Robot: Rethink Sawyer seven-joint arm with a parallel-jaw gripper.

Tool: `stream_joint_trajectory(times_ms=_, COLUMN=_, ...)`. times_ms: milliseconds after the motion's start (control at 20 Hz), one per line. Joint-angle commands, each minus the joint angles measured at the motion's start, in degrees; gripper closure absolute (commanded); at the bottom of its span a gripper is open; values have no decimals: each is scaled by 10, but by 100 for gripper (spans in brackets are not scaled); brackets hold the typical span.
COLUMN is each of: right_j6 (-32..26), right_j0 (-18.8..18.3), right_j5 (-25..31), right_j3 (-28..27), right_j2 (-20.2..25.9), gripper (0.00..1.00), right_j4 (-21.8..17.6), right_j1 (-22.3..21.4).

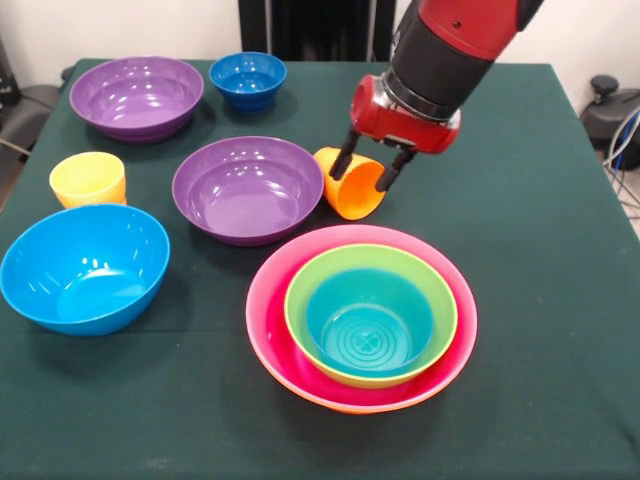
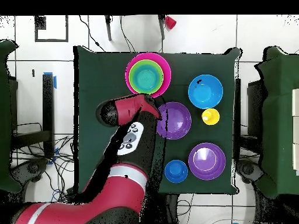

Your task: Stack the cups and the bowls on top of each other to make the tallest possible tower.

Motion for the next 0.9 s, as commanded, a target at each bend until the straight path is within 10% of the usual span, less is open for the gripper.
stream_joint_trajectory(times_ms=50, right_j6=145, right_j0=66, right_j5=36, right_j3=-71, right_j2=-95, gripper=0, right_j4=-54, right_j1=75)
stream_joint_trajectory(times_ms=500, right_j6=286, right_j0=119, right_j5=-42, right_j3=-142, right_j2=-224, gripper=0, right_j4=-42, right_j1=216)
stream_joint_trajectory(times_ms=900, right_j6=279, right_j0=114, right_j5=-66, right_j3=-124, right_j2=-198, gripper=0, right_j4=-27, right_j1=218)
